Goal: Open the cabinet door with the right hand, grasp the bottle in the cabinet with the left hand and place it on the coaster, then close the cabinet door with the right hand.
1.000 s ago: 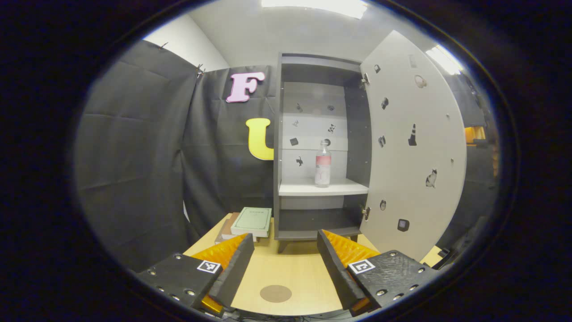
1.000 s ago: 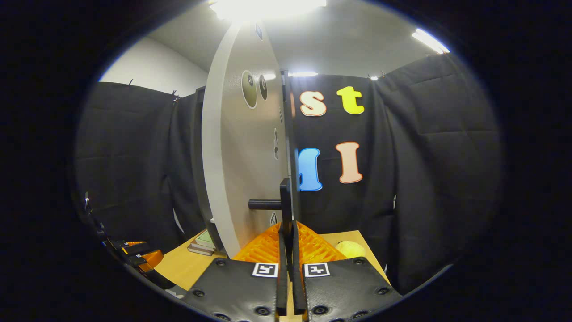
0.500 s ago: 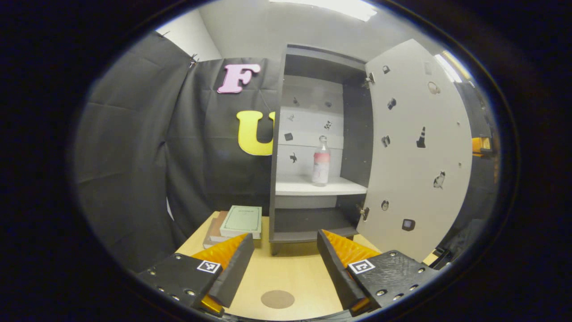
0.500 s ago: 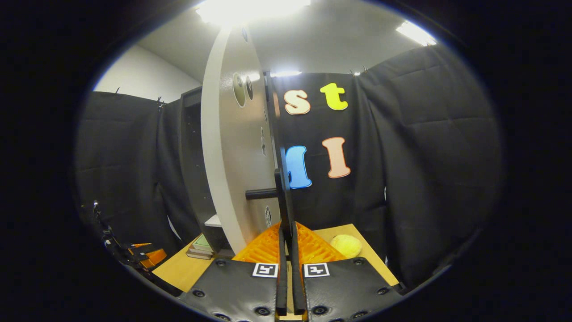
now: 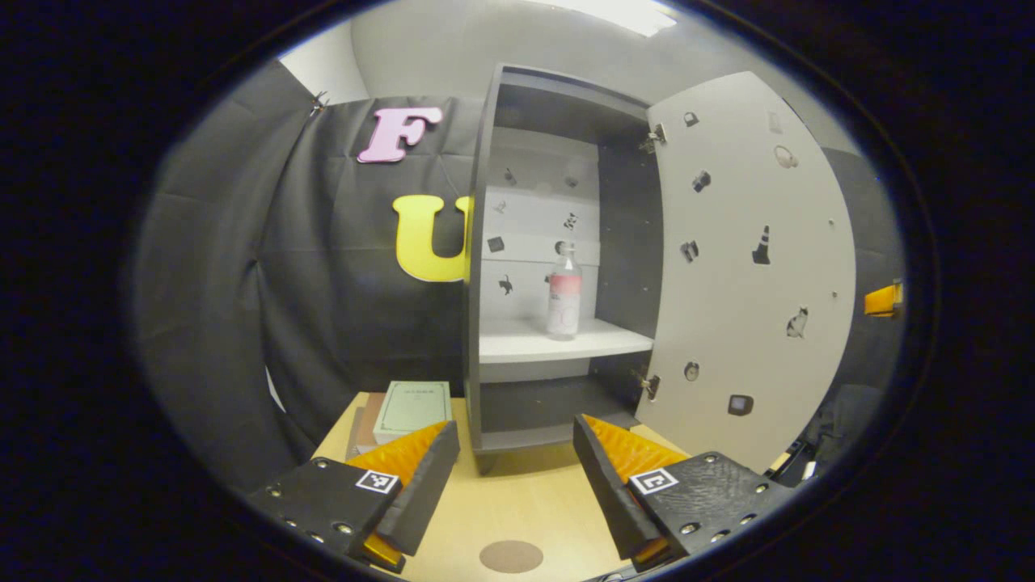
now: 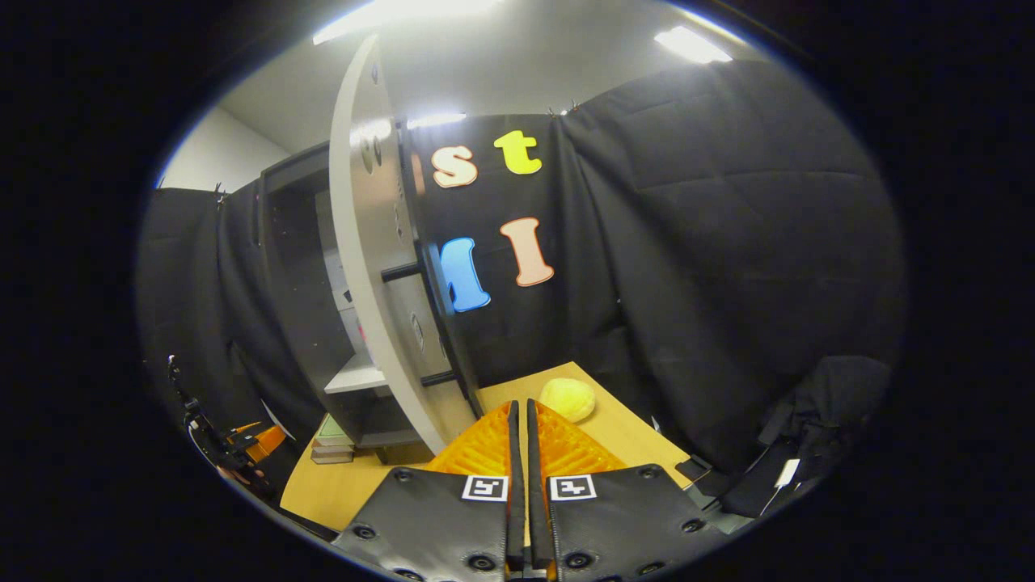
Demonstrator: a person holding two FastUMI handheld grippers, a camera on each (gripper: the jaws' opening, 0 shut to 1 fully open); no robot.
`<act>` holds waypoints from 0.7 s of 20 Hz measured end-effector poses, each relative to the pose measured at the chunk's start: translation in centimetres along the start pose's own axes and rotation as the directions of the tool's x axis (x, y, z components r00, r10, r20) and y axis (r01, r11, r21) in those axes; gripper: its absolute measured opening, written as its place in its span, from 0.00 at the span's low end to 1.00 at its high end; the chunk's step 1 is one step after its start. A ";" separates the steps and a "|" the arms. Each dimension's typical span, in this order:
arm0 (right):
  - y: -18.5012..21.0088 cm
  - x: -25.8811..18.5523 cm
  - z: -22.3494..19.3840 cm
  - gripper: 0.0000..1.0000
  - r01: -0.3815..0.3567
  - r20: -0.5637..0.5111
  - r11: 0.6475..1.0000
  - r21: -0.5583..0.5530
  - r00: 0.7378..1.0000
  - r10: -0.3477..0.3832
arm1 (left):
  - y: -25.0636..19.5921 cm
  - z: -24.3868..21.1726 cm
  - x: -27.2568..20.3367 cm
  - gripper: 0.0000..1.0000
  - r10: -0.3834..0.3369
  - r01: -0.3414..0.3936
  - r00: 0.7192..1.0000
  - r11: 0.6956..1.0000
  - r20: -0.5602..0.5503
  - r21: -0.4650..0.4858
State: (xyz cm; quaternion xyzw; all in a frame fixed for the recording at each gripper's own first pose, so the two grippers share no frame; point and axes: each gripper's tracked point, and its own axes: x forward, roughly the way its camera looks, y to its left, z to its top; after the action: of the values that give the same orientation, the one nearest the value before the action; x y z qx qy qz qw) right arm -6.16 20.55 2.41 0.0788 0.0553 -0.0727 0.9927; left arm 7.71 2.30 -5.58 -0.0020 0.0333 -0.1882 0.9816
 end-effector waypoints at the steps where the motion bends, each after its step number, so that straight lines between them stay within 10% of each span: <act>1: -0.8 0.4 0.4 0.05 0.022 0.010 1.000 0.007 1.000 -0.022 | -0.4 0.3 0.7 0.86 0.003 -0.002 1.000 1.000 0.010 -0.029; 14: -6.4 11.4 4.0 0.31 0.098 0.037 0.994 -0.043 0.995 -0.096 | -5.3 10.0 12.2 0.88 -0.108 0.110 0.990 0.994 0.093 -0.010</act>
State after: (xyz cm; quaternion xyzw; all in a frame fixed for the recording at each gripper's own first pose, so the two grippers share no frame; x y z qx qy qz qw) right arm 4.48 12.07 3.99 0.0526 0.0435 -0.1210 0.9903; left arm 17.75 -7.23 3.65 -0.0198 -0.0110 -0.2411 0.9702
